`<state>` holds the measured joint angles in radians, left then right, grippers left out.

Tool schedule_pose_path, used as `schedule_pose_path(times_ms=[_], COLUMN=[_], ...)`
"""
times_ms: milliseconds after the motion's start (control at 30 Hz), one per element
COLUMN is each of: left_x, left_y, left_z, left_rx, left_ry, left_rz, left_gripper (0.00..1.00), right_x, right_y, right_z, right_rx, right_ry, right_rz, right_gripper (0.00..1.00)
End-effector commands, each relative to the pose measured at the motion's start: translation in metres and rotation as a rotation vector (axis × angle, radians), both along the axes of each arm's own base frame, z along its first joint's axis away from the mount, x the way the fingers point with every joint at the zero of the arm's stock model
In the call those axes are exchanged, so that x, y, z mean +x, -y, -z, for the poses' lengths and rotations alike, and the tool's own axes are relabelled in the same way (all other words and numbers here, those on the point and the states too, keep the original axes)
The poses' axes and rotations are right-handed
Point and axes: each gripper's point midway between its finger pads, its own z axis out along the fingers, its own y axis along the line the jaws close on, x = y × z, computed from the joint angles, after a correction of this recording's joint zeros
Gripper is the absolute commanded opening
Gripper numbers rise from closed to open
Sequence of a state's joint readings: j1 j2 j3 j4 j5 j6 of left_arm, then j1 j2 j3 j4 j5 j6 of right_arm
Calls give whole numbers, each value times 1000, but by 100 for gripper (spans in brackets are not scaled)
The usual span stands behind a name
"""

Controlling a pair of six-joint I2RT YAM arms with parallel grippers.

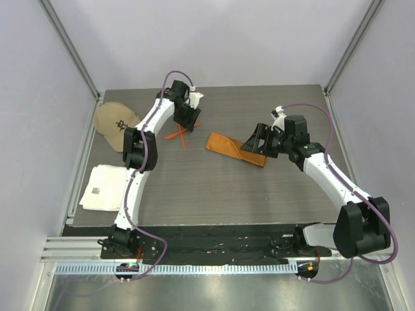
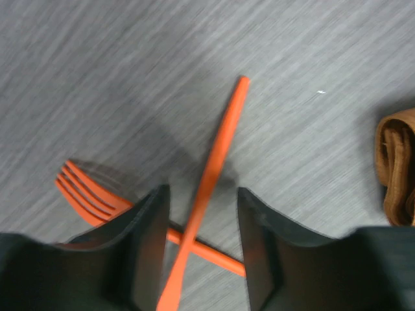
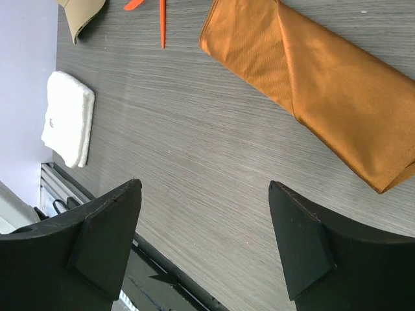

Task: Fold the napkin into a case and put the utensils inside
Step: Pick up the knife from the corner of the board, then pass from the left arm to the right

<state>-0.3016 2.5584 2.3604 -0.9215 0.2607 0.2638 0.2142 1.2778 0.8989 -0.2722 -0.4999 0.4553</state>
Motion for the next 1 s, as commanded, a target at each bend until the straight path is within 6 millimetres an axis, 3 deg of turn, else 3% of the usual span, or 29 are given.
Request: schedule_pose_path(times_ms=[0, 100, 133, 200, 233, 267, 300, 367, 400, 433, 467, 500, 533, 567, 600, 633, 667, 733, 767, 967], left_x=[-5, -5, -5, -7, -7, -5, -6, -5, -8, -11, -17, -18, -30, -33, -31, -42, -49, -64, -75, -115], left_y=[-14, -13, -13, -9, -6, -4, -1, 7, 12, 18, 23, 30, 33, 36, 41, 41, 42, 50, 59, 89], left_z=[15, 19, 11, 7, -6, -15, -24, -53, -62, -81, -89, -102, -95, -124, -132, -124, -143, -141, -153, -157], left_rx=[64, 87, 85, 61, 41, 28, 3, -55, -90, -137, -180, -220, -242, -290, -313, -312, -337, -357, -368, -338], left_ry=[-33, -7, 16, 20, 35, 51, 54, 67, 55, 59, 29, 42, 5, 44, 81, 51, 74, 46, 63, 73], left_rz=[-16, -8, -4, 1, -7, -13, -13, -52, -68, -66, -105, -113, -121, -167, -176, -190, -193, -208, -187, -124], left_gripper=[42, 15, 7, 1, 0, 0, 0, 0, 0, 0, 0, 0, 0, 0, 0, 0, 0, 0, 0, 0], right_x=[7, 16, 24, 40, 45, 52, 67, 82, 98, 104, 112, 123, 128, 133, 140, 144, 147, 154, 157, 156], right_y=[-7, -10, -9, -13, -19, -24, -30, -43, -49, -59, -64, -69, -76, -87, -91, -95, -102, -113, -122, -144], right_z=[-9, 6, 11, 26, 26, 25, 16, 22, 9, 20, 18, 8, 17, 9, 3, 1, 7, -3, -5, 0], right_rx=[23, 10, -14, -39, -13, 3, 37, 104, 148, 161, 178, 188, 191, 237, 258, 273, 281, 330, 336, 344], right_ry=[57, 30, 17, -51, -77, -83, -36, -70, -36, -66, -69, -51, -67, -61, -51, -51, -63, -65, -60, -76], right_rz=[-4, 36, 81, 116, 124, 131, 136, 178, 194, 190, 215, 226, 227, 226, 231, 236, 232, 225, 214, 184], right_gripper=[84, 84, 85, 89, 90, 99, 100, 100, 100, 100, 99, 98, 97, 95, 95, 94, 94, 94, 93, 92])
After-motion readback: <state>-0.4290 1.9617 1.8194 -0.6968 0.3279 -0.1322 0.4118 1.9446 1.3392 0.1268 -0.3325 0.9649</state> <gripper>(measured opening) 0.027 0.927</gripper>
